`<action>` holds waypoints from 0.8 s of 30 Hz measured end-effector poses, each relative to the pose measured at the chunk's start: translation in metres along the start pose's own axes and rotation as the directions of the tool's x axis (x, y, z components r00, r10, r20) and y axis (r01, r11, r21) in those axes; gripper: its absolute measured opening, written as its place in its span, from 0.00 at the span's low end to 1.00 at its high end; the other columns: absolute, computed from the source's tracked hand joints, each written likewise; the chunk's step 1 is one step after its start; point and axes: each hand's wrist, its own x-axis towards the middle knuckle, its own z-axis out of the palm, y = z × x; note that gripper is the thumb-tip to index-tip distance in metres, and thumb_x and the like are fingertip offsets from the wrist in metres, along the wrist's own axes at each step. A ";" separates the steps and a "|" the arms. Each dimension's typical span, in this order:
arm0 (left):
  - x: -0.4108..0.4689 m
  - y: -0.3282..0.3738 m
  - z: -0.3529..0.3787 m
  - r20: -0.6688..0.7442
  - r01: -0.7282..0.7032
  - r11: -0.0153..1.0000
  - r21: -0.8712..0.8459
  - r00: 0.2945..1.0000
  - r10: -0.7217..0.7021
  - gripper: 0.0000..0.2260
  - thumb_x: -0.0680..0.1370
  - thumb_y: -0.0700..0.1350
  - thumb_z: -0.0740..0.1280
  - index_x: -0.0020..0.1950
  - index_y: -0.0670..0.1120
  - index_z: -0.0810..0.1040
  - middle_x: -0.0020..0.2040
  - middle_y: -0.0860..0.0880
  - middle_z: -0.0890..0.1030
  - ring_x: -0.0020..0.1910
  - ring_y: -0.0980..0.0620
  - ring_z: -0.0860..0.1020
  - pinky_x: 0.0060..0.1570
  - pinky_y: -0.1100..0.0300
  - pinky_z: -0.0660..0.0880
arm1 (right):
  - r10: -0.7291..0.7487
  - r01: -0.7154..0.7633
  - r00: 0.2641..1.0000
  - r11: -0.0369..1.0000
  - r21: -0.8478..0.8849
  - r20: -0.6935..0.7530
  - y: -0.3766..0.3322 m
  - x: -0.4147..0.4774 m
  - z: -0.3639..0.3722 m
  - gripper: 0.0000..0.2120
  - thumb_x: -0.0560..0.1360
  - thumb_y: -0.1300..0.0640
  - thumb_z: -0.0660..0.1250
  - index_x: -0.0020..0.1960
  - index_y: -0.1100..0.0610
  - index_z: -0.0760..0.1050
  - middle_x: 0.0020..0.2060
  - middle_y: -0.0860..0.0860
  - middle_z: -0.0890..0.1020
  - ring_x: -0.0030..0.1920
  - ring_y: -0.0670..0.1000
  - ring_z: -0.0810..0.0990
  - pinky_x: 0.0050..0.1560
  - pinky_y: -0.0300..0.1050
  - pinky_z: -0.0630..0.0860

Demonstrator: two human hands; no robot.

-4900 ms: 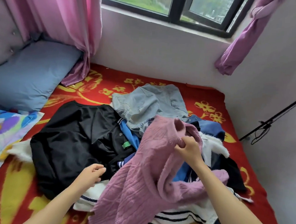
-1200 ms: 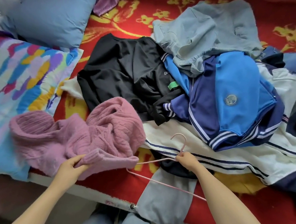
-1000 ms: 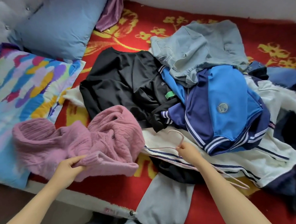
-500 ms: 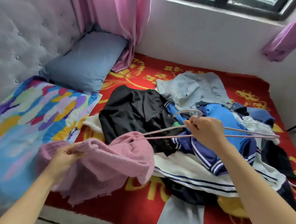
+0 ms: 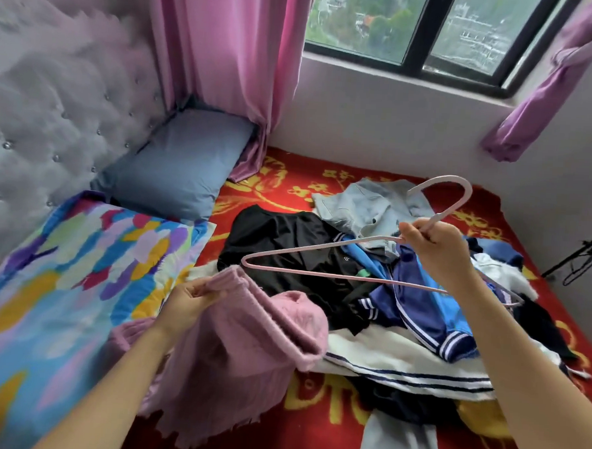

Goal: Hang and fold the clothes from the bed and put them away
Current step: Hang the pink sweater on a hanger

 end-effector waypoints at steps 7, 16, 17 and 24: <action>0.004 0.003 -0.001 -0.029 -0.054 0.998 0.025 0.998 0.055 0.13 0.74 0.29 0.66 0.57 0.39 0.78 0.36 0.60 0.83 0.38 0.67 0.78 0.43 0.74 0.74 | 0.024 -0.023 0.999 0.999 -0.033 0.023 -0.004 -0.008 -0.013 0.16 0.77 0.57 0.64 0.31 0.55 0.74 0.23 0.50 0.71 0.29 0.53 0.70 0.36 0.44 0.64; 0.001 0.032 0.005 0.109 -0.150 0.988 0.028 0.983 0.146 0.13 0.73 0.29 0.67 0.52 0.45 0.82 0.46 0.58 0.84 0.47 0.65 0.80 0.47 0.74 0.73 | 0.078 -0.076 0.990 0.997 -0.027 0.120 -0.023 -0.012 -0.003 0.20 0.78 0.55 0.63 0.27 0.55 0.70 0.23 0.52 0.70 0.30 0.53 0.68 0.36 0.47 0.64; 0.000 0.037 0.006 0.136 -0.176 0.984 0.042 0.976 0.168 0.14 0.73 0.29 0.67 0.53 0.44 0.81 0.45 0.59 0.84 0.47 0.65 0.80 0.47 0.74 0.73 | 0.087 -0.085 0.990 0.996 -0.018 0.115 -0.025 -0.013 -0.001 0.20 0.78 0.55 0.63 0.27 0.54 0.70 0.23 0.51 0.70 0.30 0.53 0.69 0.37 0.46 0.64; 0.004 0.084 0.014 0.275 -0.379 0.905 0.193 0.906 0.321 0.13 0.71 0.32 0.71 0.54 0.44 0.82 0.47 0.57 0.84 0.49 0.61 0.80 0.52 0.68 0.74 | 0.187 -0.188 0.982 0.956 0.226 0.026 -0.052 -0.022 0.027 0.22 0.78 0.56 0.64 0.25 0.47 0.71 0.19 0.43 0.71 0.27 0.47 0.70 0.37 0.44 0.67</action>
